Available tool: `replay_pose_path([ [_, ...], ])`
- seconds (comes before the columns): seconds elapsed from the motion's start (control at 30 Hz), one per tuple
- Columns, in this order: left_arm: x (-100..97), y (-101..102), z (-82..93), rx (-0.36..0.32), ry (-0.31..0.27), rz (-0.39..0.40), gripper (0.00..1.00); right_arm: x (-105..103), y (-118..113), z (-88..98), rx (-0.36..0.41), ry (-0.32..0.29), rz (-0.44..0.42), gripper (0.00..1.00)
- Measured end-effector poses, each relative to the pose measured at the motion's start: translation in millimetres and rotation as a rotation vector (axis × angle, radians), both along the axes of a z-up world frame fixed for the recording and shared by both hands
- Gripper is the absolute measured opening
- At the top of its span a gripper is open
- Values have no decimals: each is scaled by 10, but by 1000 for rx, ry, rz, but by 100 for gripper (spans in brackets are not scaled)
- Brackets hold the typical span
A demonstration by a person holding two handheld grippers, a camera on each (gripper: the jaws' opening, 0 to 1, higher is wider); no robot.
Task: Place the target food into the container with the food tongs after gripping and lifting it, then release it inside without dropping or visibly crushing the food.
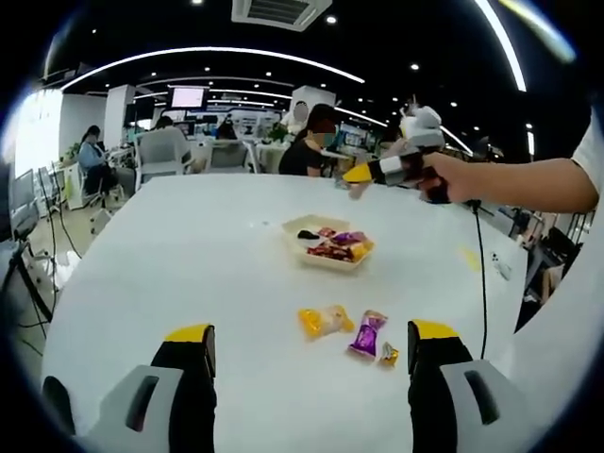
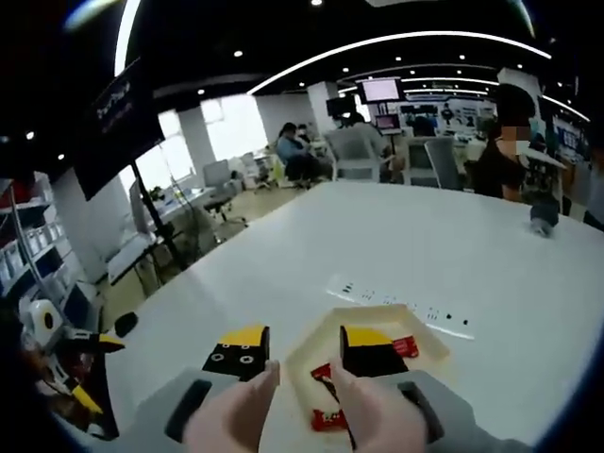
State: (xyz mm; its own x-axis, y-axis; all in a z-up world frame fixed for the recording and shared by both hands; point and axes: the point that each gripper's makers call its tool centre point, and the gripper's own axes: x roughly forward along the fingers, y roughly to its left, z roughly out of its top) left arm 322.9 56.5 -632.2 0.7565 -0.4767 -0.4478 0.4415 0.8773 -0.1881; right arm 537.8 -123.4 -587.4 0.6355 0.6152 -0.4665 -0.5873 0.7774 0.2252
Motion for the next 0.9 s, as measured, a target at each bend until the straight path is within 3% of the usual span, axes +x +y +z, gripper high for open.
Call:
replay_pose_path([
  [0.37,5,-101,43,-18,-14,-27,84,-291,-129,122,-15,-52,7,30],
  [0.4,-13,-203,2,-24,-5,-65,84,-397,-179,144,-15,-72,8,30],
  [0.6,-64,-327,-64,-5,12,-115,84,-609,-255,134,-8,-97,24,30],
  [0.77,-17,-379,-38,-11,7,-125,84,-907,-241,113,-18,-120,47,30],
  [0.9,11,-331,-115,1,24,-141,84,-1129,-239,75,-48,-147,68,30],
])
